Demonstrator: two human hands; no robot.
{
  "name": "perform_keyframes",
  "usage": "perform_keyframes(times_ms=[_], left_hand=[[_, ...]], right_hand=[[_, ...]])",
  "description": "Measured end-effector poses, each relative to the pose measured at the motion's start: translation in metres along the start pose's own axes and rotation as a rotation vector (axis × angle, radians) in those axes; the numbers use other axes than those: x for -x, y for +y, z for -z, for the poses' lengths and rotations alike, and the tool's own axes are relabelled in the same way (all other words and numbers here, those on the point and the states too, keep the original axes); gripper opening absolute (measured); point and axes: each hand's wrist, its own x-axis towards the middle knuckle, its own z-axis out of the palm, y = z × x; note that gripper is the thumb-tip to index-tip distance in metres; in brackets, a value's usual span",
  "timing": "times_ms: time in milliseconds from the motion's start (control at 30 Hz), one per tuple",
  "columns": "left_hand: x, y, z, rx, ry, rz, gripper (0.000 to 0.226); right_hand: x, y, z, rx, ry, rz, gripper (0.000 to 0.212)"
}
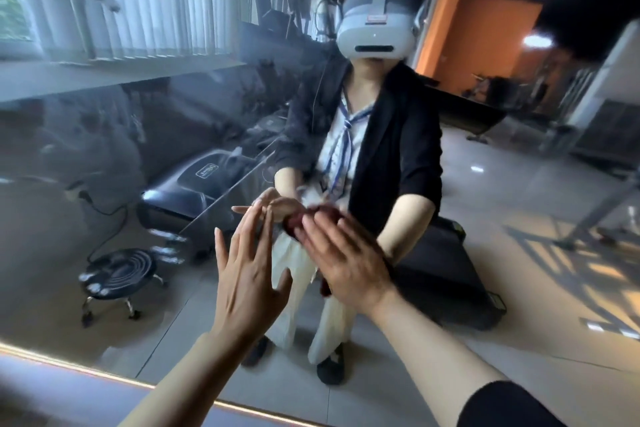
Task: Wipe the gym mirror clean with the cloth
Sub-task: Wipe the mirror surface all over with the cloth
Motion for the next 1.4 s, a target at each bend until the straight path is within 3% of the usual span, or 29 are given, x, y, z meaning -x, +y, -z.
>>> perform_keyframes(times_ms=[67, 133, 267, 333, 433, 533, 600, 667, 800, 867, 967, 1067, 1167, 1233, 1333, 1400], left_hand=[[0.001, -0.010, 0.007, -0.007, -0.016, 0.019, 0.113], [0.003, -0.020, 0.012, -0.012, -0.019, 0.049, 0.112], [0.004, -0.029, 0.013, 0.000, -0.044, 0.076, 0.112], [0.004, -0.033, 0.013, 0.007, -0.063, 0.066, 0.112], [0.004, -0.041, 0.016, 0.020, -0.059, 0.026, 0.111], [0.003, -0.047, 0.022, 0.026, -0.059, 0.016, 0.108], [0.001, -0.052, 0.027, 0.025, -0.042, 0.025, 0.108], [-0.002, -0.059, 0.031, 0.024, -0.017, 0.069, 0.108], [-0.010, -0.064, 0.034, 0.065, 0.012, 0.112, 0.104], [-0.012, -0.065, 0.034, 0.072, 0.014, 0.101, 0.105], [-0.014, -0.069, 0.035, 0.095, 0.034, 0.091, 0.106], [-0.013, -0.072, 0.037, 0.110, 0.022, 0.084, 0.104], [-0.010, -0.076, 0.043, 0.109, 0.020, 0.087, 0.105], [-0.011, -0.079, 0.046, 0.116, 0.028, 0.108, 0.104], [-0.020, -0.080, 0.048, 0.131, 0.042, 0.099, 0.100], [-0.024, -0.079, 0.047, 0.138, 0.046, 0.090, 0.101]], right_hand=[[0.016, -0.012, 0.000, -0.011, -0.091, 0.109, 0.054], [-0.004, 0.001, 0.005, 0.027, -0.035, 0.066, 0.052], [-0.100, 0.053, 0.027, -0.030, 0.333, -0.566, 0.042], [-0.124, 0.057, 0.027, -0.027, 0.412, -0.675, 0.044], [-0.103, 0.019, 0.009, -0.008, 0.325, -0.413, 0.044], [-0.045, -0.039, -0.011, -0.047, 0.030, -0.052, 0.047], [-0.026, -0.052, -0.012, -0.044, -0.090, 0.075, 0.048], [-0.042, -0.040, -0.006, -0.035, -0.057, 0.063, 0.049], [-0.135, 0.015, 0.016, -0.067, 0.269, -0.468, 0.046], [-0.158, 0.024, 0.015, -0.050, 0.357, -0.590, 0.047], [-0.141, 0.000, 0.002, -0.026, 0.316, -0.383, 0.045], [-0.090, -0.044, -0.008, -0.085, 0.082, -0.082, 0.046], [-0.075, -0.051, -0.004, -0.127, -0.048, 0.066, 0.048], [-0.097, -0.032, 0.003, -0.129, 0.039, -0.018, 0.052], [-0.155, 0.009, 0.017, -0.124, 0.282, -0.467, 0.049], [-0.177, 0.019, 0.018, -0.105, 0.384, -0.615, 0.045]])
